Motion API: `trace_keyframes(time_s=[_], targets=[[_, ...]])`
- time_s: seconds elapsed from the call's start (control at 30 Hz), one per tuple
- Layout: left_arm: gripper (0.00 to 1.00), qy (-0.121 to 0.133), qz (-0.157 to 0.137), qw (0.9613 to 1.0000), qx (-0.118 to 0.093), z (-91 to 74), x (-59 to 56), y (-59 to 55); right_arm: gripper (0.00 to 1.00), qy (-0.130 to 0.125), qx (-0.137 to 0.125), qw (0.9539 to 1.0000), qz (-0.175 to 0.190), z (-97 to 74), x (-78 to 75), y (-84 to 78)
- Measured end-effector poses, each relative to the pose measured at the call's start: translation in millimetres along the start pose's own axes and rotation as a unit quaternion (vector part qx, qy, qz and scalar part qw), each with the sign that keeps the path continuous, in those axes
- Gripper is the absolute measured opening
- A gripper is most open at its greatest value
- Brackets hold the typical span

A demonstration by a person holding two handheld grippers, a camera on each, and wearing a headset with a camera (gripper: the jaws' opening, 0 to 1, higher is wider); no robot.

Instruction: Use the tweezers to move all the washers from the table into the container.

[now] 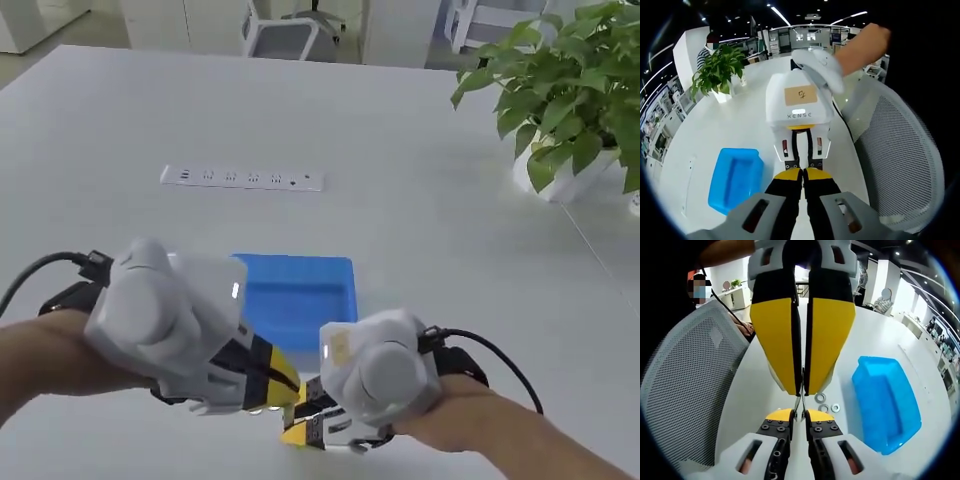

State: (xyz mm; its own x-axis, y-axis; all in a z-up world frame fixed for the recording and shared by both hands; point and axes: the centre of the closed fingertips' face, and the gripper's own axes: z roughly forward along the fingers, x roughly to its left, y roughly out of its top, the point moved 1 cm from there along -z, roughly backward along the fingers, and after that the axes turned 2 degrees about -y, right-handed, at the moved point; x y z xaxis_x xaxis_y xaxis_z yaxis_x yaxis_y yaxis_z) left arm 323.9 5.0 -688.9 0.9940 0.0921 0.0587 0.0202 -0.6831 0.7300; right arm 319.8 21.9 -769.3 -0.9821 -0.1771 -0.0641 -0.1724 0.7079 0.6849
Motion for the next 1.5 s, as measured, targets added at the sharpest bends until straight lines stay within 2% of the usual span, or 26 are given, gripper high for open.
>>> trace_keyframes(time_s=[0.2, 0.37, 0.6, 1.03, 1.5], targets=[[0.06, -0.002, 0.005, 1.0000, 0.006, 1.8, -0.3, -3.1, 0.11, 0.001, 0.001, 1.0000, -0.003, 0.1, 0.5, 0.2], [0.06, -0.006, -0.005, 1.0000, 0.000, 2.7, -0.9, -3.6, 0.11, 0.001, 0.000, 1.0000, -0.002, 0.0, 0.9, 0.0], [0.05, -0.007, -0.003, 1.0000, 0.001, 2.5, -0.7, -3.1, 0.12, -0.001, 0.001, 1.0000, -0.003, -1.6, -0.3, -1.3], [0.05, -0.005, 0.009, 0.9999, -0.005, 1.7, 11.2, 8.3, 0.19, -0.025, -0.002, 0.9996, 0.011, -11.4, -9.2, -8.6], [0.05, -0.013, 0.022, 0.9997, 0.000, 11.1, 18.2, 13.1, 0.20, -0.050, -0.003, 0.9982, 0.033, -22.3, -14.1, -22.9]])
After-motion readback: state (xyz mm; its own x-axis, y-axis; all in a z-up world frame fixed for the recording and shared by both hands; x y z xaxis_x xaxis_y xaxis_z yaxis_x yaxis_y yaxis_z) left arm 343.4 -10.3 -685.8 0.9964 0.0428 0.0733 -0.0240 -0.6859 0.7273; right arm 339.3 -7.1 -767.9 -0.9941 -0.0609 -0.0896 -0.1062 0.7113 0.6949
